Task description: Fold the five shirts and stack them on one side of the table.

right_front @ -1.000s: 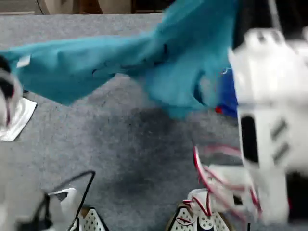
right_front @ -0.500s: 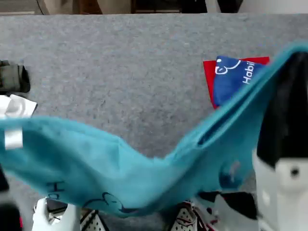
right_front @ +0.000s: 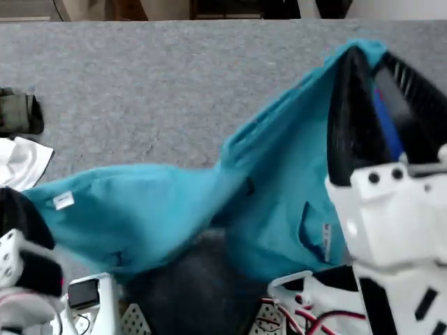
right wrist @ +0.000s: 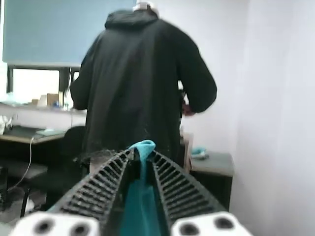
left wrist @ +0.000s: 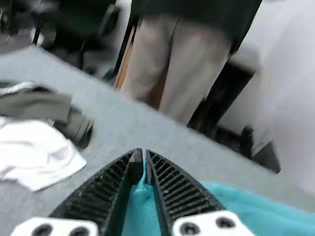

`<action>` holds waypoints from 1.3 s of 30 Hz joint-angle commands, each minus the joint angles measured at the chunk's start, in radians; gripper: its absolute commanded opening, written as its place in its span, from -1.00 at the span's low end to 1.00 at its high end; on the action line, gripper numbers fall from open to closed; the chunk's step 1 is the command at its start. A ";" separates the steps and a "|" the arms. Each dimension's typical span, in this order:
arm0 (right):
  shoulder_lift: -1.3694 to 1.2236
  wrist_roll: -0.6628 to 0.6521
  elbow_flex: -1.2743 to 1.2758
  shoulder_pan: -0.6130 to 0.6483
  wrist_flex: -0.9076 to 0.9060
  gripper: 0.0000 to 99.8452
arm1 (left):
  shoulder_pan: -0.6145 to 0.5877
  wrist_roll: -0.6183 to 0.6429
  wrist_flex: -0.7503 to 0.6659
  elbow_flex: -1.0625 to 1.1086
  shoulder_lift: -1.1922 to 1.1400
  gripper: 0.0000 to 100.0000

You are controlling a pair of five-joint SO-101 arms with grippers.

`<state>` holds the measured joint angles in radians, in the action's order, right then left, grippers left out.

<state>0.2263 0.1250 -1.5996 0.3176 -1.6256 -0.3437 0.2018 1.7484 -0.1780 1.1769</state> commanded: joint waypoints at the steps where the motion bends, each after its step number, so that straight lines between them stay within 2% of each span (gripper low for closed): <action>1: -0.024 -0.009 0.005 0.008 0.118 -1.00 | -0.064 -0.014 -0.048 0.063 0.041 -0.96; 5: -0.024 -0.041 0.005 0.008 0.221 -1.00 | -0.169 -0.014 -0.147 0.069 0.093 -0.96; 11: -0.018 -0.060 0.001 0.008 0.241 -1.00 | -0.189 -0.014 -0.247 0.061 0.108 -0.96; 15: -0.015 -0.123 -0.005 0.008 0.244 -1.00 | -0.189 -0.011 -0.253 0.060 0.113 -0.96; 23: 0.030 -0.129 -0.010 0.008 0.178 -1.00 | -0.195 -0.017 -0.253 0.060 0.182 -0.96; 29: -0.044 -0.124 -0.010 0.010 0.112 -1.00 | -0.189 -0.011 -0.258 0.107 0.186 -0.96; 34: -0.189 -0.123 -0.010 0.007 0.112 -1.00 | -0.186 -0.008 -0.414 0.362 0.185 -0.96; 36: -0.283 -0.123 -0.013 0.007 0.112 -1.00 | -0.161 0.005 -0.539 0.529 0.185 -0.96; 39: -0.447 -0.123 -0.012 0.007 0.123 -1.00 | -0.101 0.005 -0.801 0.792 0.182 -0.96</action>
<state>-0.0913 0.0038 -1.6226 0.3191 -1.5106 -0.4910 0.1956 1.1914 0.3744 1.3686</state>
